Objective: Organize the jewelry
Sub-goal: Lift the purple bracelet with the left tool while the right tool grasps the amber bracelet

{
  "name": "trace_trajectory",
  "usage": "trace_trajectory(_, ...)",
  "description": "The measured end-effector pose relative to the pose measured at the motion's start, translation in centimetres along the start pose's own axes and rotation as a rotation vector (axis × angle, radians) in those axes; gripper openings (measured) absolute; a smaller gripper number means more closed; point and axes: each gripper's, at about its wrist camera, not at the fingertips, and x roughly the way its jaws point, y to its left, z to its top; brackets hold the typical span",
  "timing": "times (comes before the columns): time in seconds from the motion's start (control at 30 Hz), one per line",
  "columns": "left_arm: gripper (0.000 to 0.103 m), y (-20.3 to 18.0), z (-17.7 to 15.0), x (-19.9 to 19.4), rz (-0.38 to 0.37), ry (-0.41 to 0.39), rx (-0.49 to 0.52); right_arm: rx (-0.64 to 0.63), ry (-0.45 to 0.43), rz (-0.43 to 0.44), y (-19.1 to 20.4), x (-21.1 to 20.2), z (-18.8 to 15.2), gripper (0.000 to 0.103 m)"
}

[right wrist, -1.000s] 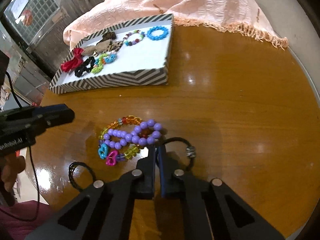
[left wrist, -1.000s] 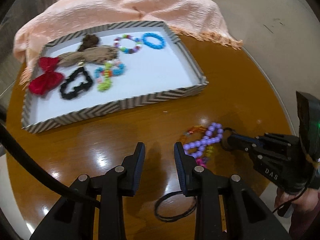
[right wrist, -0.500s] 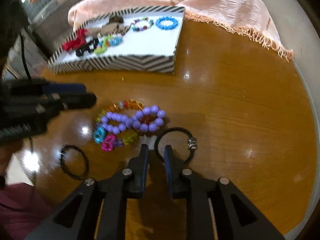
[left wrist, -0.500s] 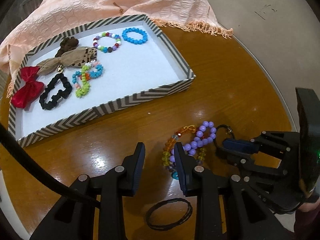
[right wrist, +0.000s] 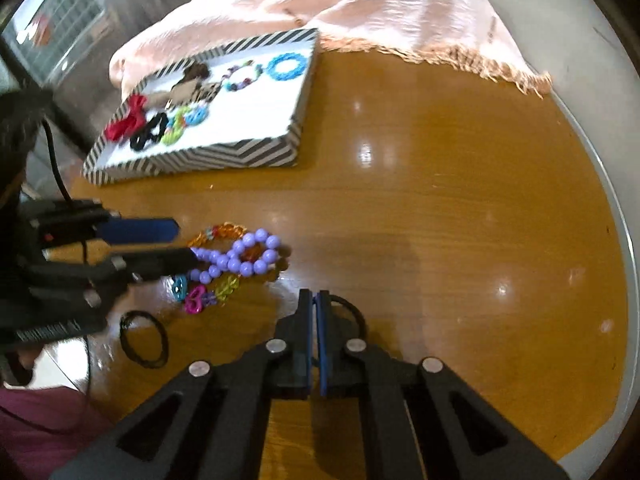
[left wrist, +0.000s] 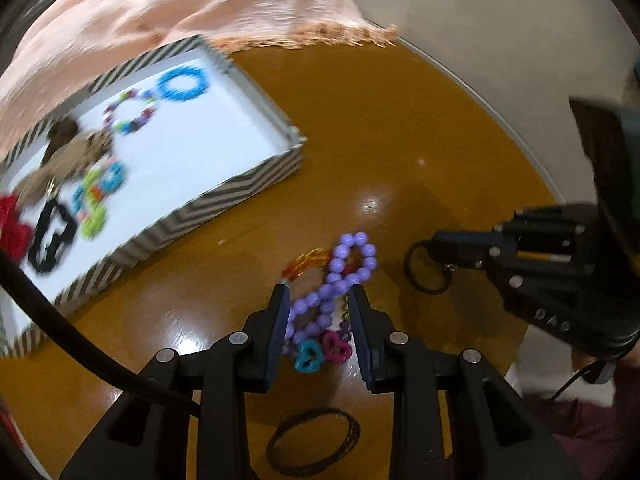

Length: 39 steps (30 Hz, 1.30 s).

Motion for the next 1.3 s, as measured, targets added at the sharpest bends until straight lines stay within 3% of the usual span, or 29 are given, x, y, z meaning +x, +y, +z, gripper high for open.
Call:
trace_trajectory(0.1, 0.016, -0.6, 0.4, 1.3, 0.015, 0.032, 0.047, 0.025, -0.01, 0.019, -0.3, -0.3, -0.3, 0.002)
trace_trajectory(0.23, 0.016, -0.7, 0.6, 2.2, -0.03, 0.058, 0.076, 0.042, 0.0, 0.022, -0.5, -0.2, -0.8, 0.002)
trace_trajectory(0.33, 0.005, -0.6, 0.8, 2.5, -0.05, 0.051, 0.088, 0.049, 0.007, 0.017, -0.7, -0.3, -1.0, 0.006)
trace_trajectory(0.47, 0.0, 0.2, 1.3, 2.2, -0.081, 0.045, 0.051, 0.041, 0.014, 0.003, -0.7, -0.4, -1.2, 0.024)
trace_trajectory(0.57, 0.0, 1.2, 1.6, 0.8, -0.1, 0.017, 0.006, 0.021, 0.03, -0.014, -0.5, -0.3, -1.3, 0.025)
trace_trajectory(0.77, 0.0, 3.7, 2.4, -3.6, -0.215, -0.051, -0.094, -0.035, 0.054, -0.099, -0.3, 0.6, -1.1, 0.025)
trace_trajectory(0.87, 0.0, 5.4, 2.3, -5.2, -0.246, -0.075, -0.142, -0.034, 0.049, -0.071, 0.0, 0.6, -0.6, 0.025)
trace_trajectory(1.03, 0.0, 7.2, 1.8, -7.2, -0.202, -0.121, -0.199, -0.051, 0.04, 0.047, 2.4, 1.2, 0.6, 0.025)
trace_trajectory(1.2, 0.0, 8.8, 0.6, -8.2, -0.125, -0.147, -0.248, -0.095, 0.052, 0.033, 5.0, 3.0, 2.0, 0.026)
trace_trajectory(1.3, 0.0, 9.2, -0.2, -8.5, -0.101, -0.149, -0.272, -0.139, 0.065, -0.019, 6.2, 4.3, 2.3, 0.028)
